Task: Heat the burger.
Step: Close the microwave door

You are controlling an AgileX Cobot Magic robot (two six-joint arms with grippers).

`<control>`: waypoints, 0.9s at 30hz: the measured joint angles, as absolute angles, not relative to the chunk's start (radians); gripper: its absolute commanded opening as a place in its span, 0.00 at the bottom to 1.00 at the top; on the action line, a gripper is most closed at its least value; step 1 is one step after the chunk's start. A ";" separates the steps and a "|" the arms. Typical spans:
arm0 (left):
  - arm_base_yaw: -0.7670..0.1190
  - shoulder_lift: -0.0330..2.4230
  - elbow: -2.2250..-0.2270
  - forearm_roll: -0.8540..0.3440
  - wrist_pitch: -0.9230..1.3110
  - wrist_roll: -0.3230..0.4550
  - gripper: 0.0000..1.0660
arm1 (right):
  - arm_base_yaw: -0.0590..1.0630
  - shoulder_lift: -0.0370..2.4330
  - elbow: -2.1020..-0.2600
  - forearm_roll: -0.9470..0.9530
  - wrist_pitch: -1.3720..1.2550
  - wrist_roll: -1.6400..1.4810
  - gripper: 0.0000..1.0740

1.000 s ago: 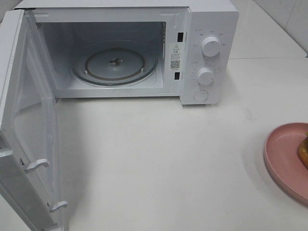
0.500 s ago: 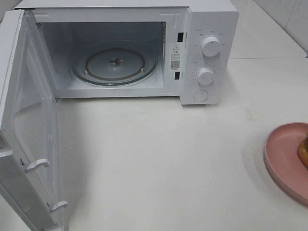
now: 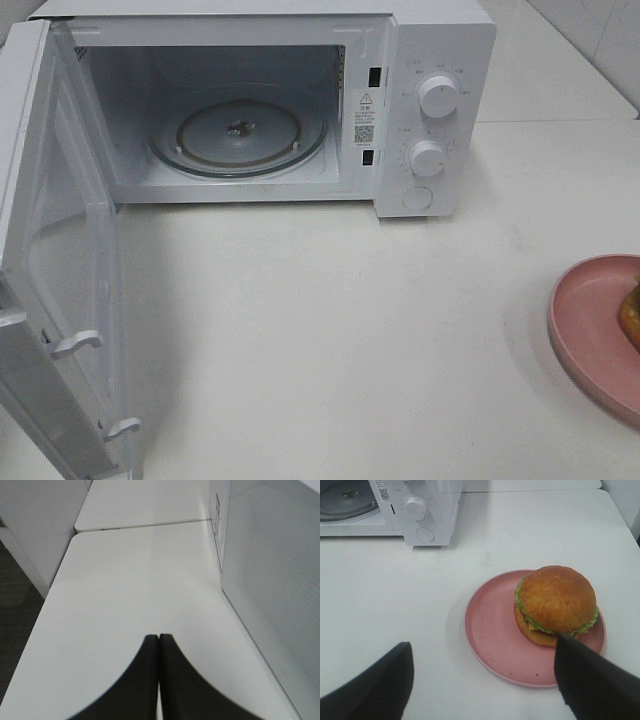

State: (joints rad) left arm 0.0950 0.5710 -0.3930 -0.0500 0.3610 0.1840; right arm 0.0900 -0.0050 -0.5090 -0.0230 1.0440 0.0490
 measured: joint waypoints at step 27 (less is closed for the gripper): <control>0.095 1.089 -0.175 0.309 -0.593 -0.138 0.00 | 0.090 -0.005 -0.509 -0.023 1.044 0.049 0.70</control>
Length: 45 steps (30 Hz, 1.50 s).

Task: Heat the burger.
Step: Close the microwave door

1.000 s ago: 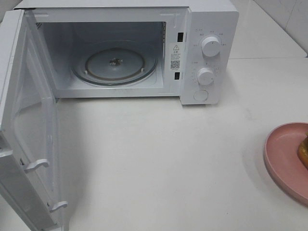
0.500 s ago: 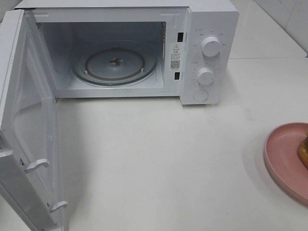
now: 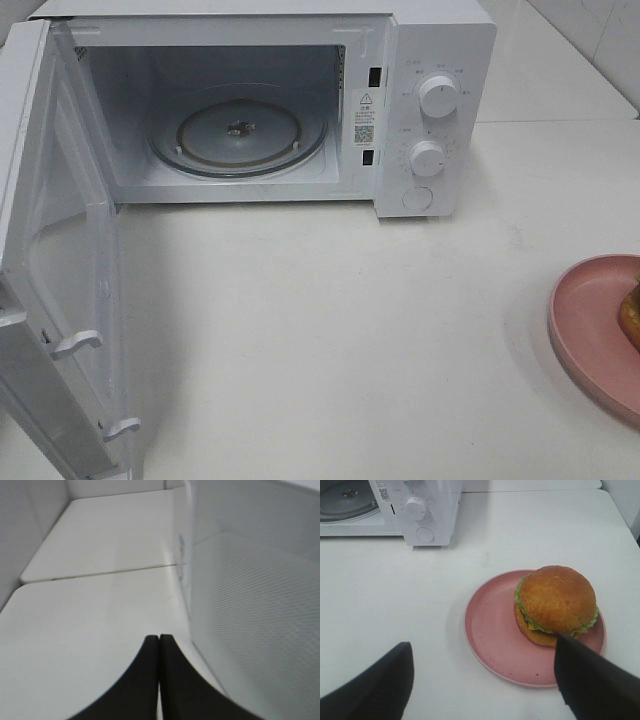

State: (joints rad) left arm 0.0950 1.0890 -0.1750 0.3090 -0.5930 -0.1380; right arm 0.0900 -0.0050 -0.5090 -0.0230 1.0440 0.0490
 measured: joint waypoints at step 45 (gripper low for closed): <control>-0.537 1.722 -0.595 0.010 -0.792 -0.039 0.00 | 0.090 -0.005 -0.509 -0.023 1.044 0.049 0.70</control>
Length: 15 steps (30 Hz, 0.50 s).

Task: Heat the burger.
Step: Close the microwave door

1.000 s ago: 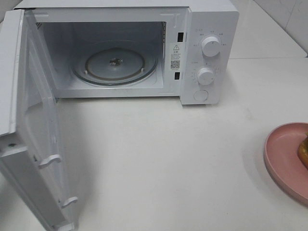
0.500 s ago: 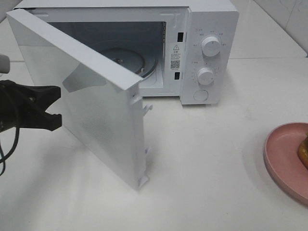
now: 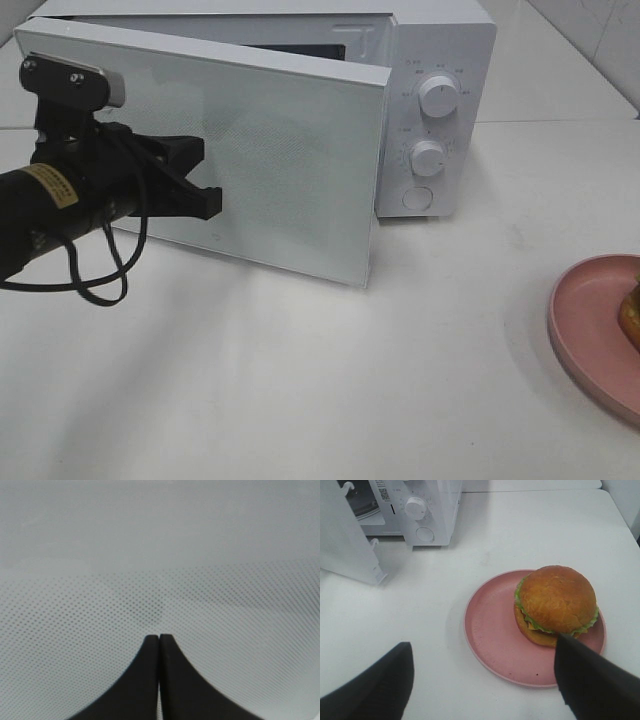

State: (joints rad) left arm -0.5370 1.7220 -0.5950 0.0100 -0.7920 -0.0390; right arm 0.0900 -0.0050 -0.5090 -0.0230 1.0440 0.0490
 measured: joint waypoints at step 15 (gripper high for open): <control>-0.645 1.864 -0.855 -0.209 -0.718 0.054 0.00 | 0.090 -0.005 -0.509 -0.023 1.044 0.049 0.70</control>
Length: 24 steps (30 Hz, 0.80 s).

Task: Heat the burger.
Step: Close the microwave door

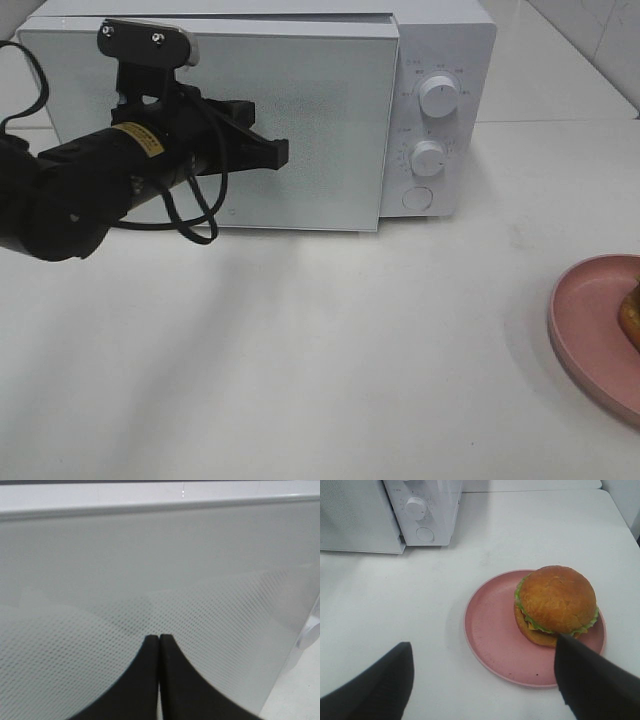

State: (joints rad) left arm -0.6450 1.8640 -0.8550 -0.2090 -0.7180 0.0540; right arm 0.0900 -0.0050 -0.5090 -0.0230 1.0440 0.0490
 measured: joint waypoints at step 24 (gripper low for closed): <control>-0.721 2.077 -1.215 -0.205 -0.512 0.064 0.00 | 0.090 -0.005 -0.509 -0.023 1.044 0.049 0.70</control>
